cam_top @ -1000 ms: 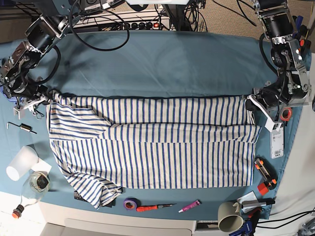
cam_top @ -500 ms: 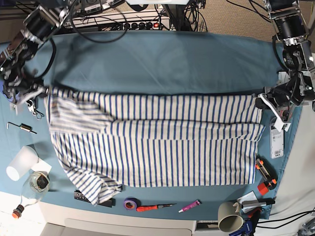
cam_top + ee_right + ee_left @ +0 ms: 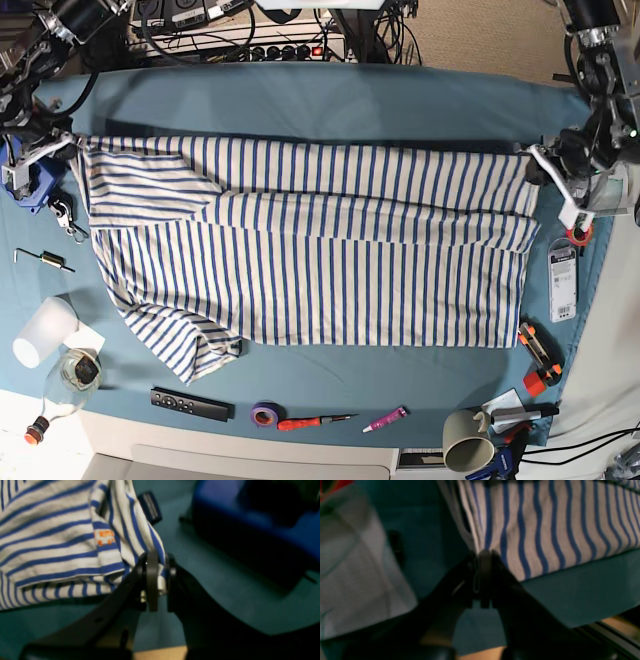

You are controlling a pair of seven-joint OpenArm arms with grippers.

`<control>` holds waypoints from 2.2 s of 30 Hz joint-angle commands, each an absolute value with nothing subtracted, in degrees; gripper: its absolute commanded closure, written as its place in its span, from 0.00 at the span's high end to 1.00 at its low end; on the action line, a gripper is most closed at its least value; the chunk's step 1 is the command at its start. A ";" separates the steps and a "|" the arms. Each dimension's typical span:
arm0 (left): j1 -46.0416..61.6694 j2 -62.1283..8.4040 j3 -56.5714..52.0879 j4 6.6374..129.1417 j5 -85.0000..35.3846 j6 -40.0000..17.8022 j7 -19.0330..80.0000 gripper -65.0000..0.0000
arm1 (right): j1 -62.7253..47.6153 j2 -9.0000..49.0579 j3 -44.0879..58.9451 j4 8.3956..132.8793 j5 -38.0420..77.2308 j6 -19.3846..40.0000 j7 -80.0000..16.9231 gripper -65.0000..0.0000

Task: Fold the T-shirt properly
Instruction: 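Drag the shirt by its folded edge toward the arms with both grippers, then release with the right gripper and reach it toward the crumpled sleeve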

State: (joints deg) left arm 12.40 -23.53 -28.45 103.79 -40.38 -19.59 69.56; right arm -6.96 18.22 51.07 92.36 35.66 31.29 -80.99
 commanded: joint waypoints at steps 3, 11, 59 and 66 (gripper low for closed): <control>15.25 -24.75 -31.86 105.67 -40.40 -19.59 69.43 0.00 | -8.12 19.84 51.48 93.43 35.75 31.07 -80.00 0.00; 20.97 -24.75 -35.51 105.67 -43.35 -20.88 70.98 0.00 | -11.84 19.86 51.48 93.43 38.00 31.05 -80.00 0.00; 23.90 -24.58 -40.36 116.44 -44.34 -23.90 59.96 0.38 | -13.10 25.67 53.63 100.01 49.91 31.92 -79.02 0.28; 20.08 -24.12 -40.34 116.42 -44.18 -22.90 59.51 0.38 | -3.66 25.30 52.77 99.96 46.15 31.92 -71.40 0.28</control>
